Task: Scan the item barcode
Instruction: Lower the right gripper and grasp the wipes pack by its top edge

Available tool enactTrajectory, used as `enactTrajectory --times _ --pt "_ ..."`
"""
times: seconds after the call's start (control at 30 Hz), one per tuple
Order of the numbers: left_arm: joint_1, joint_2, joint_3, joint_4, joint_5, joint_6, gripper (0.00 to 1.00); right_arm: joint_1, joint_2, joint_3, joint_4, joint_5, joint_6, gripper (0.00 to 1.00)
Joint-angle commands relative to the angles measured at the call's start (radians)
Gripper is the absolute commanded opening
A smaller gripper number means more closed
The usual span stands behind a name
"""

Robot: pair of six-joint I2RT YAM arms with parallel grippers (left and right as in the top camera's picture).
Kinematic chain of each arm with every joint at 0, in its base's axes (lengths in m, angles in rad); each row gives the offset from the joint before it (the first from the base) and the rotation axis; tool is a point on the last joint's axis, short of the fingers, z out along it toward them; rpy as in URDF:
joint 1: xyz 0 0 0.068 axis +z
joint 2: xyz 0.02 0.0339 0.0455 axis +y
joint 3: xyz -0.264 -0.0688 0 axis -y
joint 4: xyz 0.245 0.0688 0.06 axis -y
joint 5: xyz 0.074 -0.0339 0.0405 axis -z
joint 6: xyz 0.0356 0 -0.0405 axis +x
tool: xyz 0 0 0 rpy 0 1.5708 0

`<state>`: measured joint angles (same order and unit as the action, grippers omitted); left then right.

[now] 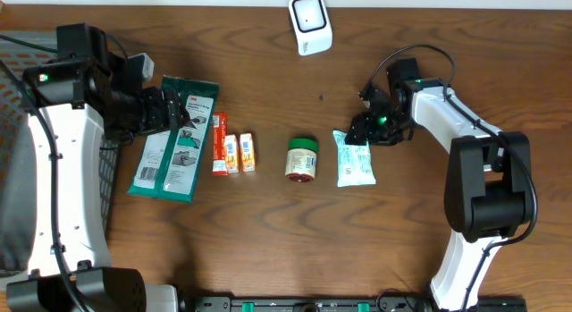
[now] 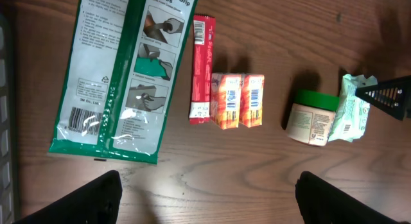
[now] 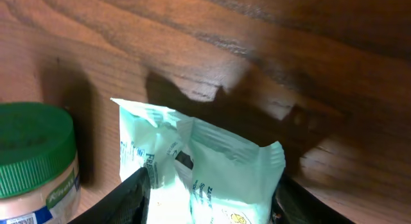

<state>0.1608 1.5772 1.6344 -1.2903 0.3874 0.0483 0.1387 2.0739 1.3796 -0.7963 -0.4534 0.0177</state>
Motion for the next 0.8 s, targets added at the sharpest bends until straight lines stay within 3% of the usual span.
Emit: enactTrajectory --times 0.0,0.47,0.7,0.77 --pt "0.000 -0.015 -0.004 -0.003 0.005 -0.005 0.87 0.006 0.030 -0.045 -0.014 0.029 0.004 0.52" --pt "0.000 -0.015 -0.004 -0.003 0.005 -0.005 0.87 0.028 0.012 -0.148 -0.016 0.078 0.035 0.55" --pt "0.000 -0.015 -0.004 -0.003 0.005 -0.005 0.87 0.064 0.012 -0.267 0.137 0.079 0.108 0.44" --pt "0.000 -0.015 -0.004 -0.003 0.005 -0.005 0.87 0.070 0.012 -0.275 0.151 0.079 0.117 0.33"
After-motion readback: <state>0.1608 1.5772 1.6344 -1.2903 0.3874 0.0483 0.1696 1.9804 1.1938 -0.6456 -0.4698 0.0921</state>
